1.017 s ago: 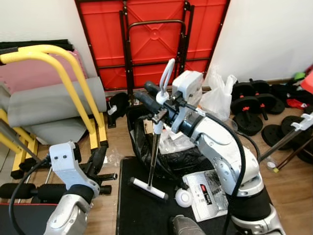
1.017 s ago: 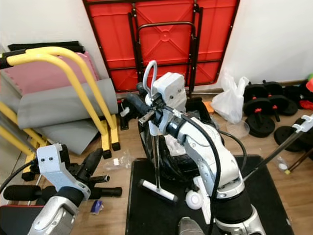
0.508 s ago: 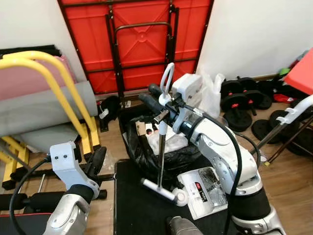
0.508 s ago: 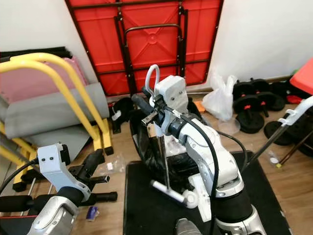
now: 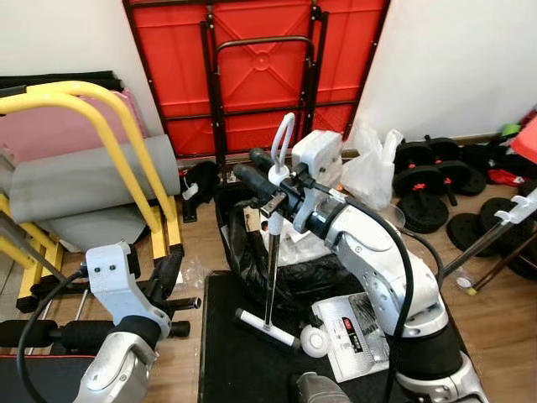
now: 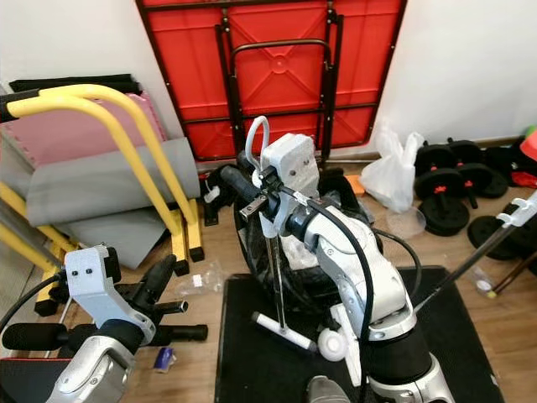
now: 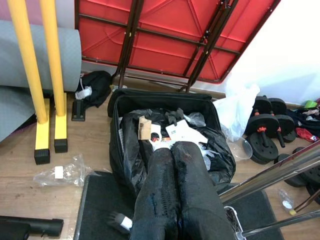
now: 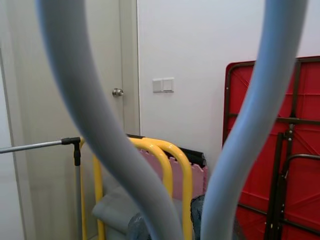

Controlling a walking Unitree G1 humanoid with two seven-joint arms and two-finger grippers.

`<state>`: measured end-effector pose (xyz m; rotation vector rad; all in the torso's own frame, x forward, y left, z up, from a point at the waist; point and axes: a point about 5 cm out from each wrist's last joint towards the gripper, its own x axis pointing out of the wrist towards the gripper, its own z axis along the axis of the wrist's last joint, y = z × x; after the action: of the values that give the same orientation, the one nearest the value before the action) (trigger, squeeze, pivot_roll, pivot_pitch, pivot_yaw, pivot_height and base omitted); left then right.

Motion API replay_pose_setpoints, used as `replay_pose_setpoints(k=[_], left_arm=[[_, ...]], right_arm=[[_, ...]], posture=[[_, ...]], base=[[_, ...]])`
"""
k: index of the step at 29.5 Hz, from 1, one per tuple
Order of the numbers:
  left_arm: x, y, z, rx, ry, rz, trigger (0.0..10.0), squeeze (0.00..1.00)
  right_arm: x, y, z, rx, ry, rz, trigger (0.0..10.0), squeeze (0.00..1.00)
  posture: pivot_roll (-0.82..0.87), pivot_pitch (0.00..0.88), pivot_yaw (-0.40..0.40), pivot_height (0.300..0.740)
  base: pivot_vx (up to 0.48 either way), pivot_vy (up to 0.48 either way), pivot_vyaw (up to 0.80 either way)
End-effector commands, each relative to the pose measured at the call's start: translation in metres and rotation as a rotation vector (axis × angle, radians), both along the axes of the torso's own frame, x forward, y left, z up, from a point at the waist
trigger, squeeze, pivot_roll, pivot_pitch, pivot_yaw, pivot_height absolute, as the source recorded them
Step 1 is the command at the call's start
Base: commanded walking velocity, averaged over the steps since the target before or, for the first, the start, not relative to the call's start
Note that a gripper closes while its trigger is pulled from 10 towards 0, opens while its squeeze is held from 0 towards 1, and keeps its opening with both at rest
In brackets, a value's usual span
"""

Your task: Sweep floor

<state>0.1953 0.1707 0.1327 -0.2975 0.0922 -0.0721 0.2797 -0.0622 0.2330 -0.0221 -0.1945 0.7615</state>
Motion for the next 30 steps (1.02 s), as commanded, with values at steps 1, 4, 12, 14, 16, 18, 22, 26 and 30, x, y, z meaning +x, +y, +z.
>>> replay_pose_setpoints(k=[1,4,12,14,16,18,22,26,30], left_arm=[[-0.0017,0.0020,-0.0049,0.013,0.031,0.004,10.0,0.00],[-0.0016,0.0020,-0.0049,0.014,0.031,0.003,10.0,0.00],[-0.0018,0.0016,-0.0051,0.015,0.033,0.003,10.0,0.00],[-0.0018,0.0015,-0.0051,0.016,0.034,0.003,10.0,0.00],[-0.0017,0.0014,-0.0052,0.017,0.034,0.003,10.0,0.00],[-0.0016,0.0013,-0.0053,0.017,0.034,0.003,10.0,0.00],[-0.0014,0.0014,-0.0055,0.018,0.035,0.003,10.0,0.00],[-0.0011,0.0014,-0.0055,0.018,0.035,0.003,10.0,0.00],[-0.0009,0.0015,-0.0053,0.017,0.033,0.003,10.0,0.00]], right_arm=[[-0.0030,0.0005,0.0107,0.029,-0.052,0.011,10.0,0.00],[-0.0033,0.0002,0.0112,0.035,-0.054,0.011,10.0,0.00],[-0.0036,0.0001,0.0093,0.040,-0.031,0.020,10.0,0.00],[-0.0039,0.0005,0.0088,0.031,-0.036,0.016,10.0,0.00],[-0.0042,0.0011,0.0081,0.026,-0.033,0.016,10.0,0.00],[-0.0044,0.0014,0.0081,0.026,-0.033,0.018,10.0,0.00],[-0.0038,0.0015,0.0079,0.027,-0.025,0.015,10.0,0.00],[-0.0032,0.0012,0.0079,0.032,-0.018,0.018,10.0,0.00],[-0.0035,0.0011,0.0092,0.032,-0.034,0.013,10.0,0.00]], posture=[[-0.15,0.091,0.006,0.740],[-0.14,0.092,0.006,0.740],[-0.14,0.092,0.005,0.740],[-0.15,0.093,0.005,0.740],[-0.15,0.092,0.004,0.740],[-0.15,0.092,0.004,0.740],[-0.15,0.091,0.004,0.740],[-0.15,0.091,0.004,0.740],[-0.15,0.091,0.005,0.740]], base=[[0.000,0.000,0.00],[0.000,0.000,0.00],[-0.224,0.000,-0.70],[-0.277,0.000,0.00],[-0.279,0.000,0.00],[-0.281,0.000,0.00],[-0.292,0.000,0.00],[-0.296,0.000,-0.52],[-0.285,0.000,-0.12]])
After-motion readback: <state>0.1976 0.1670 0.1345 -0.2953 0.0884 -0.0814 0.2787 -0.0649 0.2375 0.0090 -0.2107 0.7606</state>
